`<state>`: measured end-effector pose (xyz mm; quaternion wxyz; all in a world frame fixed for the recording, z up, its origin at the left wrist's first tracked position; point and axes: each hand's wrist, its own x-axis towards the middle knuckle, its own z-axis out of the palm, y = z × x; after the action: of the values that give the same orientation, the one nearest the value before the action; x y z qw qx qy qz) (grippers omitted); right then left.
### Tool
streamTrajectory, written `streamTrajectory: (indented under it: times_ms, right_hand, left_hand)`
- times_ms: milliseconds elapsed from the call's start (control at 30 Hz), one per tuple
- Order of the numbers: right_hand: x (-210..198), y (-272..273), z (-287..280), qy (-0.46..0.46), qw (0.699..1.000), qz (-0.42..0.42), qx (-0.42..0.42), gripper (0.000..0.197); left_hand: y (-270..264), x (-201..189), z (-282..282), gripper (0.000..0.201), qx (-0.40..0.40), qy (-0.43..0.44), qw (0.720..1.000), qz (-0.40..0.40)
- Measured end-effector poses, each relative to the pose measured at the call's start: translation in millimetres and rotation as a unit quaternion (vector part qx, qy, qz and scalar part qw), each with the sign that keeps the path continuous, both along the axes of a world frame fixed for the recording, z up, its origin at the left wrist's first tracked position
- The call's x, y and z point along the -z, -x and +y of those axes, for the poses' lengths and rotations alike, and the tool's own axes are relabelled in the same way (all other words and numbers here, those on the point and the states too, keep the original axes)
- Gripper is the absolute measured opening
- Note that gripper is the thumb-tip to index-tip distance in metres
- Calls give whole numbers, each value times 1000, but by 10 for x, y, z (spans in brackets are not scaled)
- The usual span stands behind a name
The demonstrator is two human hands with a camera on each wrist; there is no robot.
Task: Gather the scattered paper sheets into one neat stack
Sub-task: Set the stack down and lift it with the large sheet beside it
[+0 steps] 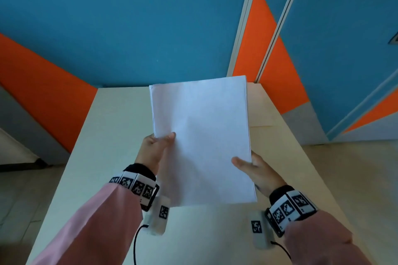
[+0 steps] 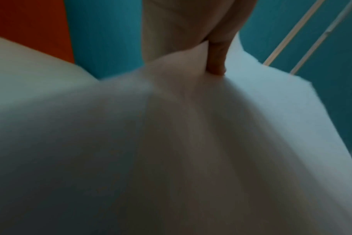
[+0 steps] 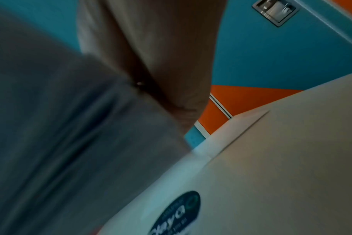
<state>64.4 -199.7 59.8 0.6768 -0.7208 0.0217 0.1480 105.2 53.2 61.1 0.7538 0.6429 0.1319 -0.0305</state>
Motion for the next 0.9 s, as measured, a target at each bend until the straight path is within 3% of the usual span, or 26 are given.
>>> streamTrajectory:
  times_ms: [67, 167, 267, 367, 467, 533, 600, 667, 733, 833, 900]
  right_hand:
    - [49, 100, -43, -2, 1000, 20, -13, 35]
    - [50, 115, -217, 7, 1000, 21, 9, 64]
    - [-20, 11, -417, 21, 999, 37, 28, 40]
    - [-25, -125, -717, 35, 997, 64, 30, 30]
    - [-14, -287, -1052, 23, 994, 93, 50, 20]
    - [26, -386, -1291, 14, 994, 97, 56, 37]
    - [141, -521, -1527, 18, 992, 103, 68, 75]
    - [227, -637, -1680, 13, 992, 105, 72, 89]
    - [300, -749, -1820, 7, 991, 110, 76, 91]
    - [399, -881, -1989, -31, 989, 123, 73, 60]
    - [462, -940, -2063, -34, 990, 126, 62, 79]
  left_hand:
    - [-61, 58, -13, 15, 0, 12, 999, 47]
    - [-94, 92, -159, 34, 28, -5, 996, 87]
    - [-197, 53, -339, 44, 49, -38, 992, 106]
    - [-385, 61, -449, 28, 65, -53, 986, 144]
    - [-632, 170, -483, 27, 29, -82, 982, 165]
    - [-783, 267, -499, 21, 11, -145, 973, 177]
    - [-951, 409, -525, 22, -6, -217, 957, 192]
    - [-1099, 536, -546, 32, -14, -319, 923, 212]
    - [-1229, 638, -583, 45, -35, -400, 884, 239]
    - [-1393, 762, -661, 71, -92, -451, 840, 288]
    - [-1499, 810, -707, 89, -112, -474, 820, 302]
